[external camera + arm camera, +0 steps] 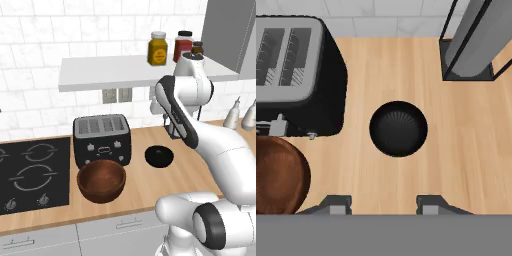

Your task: Pick up the bowls on the counter and stack them on top of one another in the open cabinet. Place the smaller bowl on top of the larger bowl.

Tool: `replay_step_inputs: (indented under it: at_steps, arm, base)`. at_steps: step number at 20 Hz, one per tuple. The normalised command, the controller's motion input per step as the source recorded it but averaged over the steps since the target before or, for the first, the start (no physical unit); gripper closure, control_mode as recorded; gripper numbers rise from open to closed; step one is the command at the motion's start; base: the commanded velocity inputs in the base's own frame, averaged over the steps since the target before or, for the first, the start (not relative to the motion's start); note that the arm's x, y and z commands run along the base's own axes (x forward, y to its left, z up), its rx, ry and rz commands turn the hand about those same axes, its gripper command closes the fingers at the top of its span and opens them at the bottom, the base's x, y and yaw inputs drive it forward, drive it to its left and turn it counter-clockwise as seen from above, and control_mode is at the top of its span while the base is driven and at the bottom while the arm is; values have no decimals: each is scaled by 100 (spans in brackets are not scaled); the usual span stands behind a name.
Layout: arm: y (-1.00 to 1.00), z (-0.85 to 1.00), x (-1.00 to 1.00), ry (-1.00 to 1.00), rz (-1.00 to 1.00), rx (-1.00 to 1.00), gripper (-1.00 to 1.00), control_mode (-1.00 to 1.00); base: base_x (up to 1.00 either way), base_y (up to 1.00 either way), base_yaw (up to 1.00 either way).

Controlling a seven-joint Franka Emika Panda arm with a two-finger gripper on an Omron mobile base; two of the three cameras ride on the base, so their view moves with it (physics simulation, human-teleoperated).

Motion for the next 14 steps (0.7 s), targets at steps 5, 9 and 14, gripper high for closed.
replay_step_inputs:
  at_steps: [5, 9, 14]
  arm:
    - [-53, -25, -8, 2, -4, 7, -100, -100]
    - [-76, -87, -1, 4, -14, 1, -100, -100]
    - [-23, -99, 18, 3, -17, 0, -100, -100]
  base:
    - [0, 0, 0]
    - [0, 0, 0]
    - [0, 0, 0]
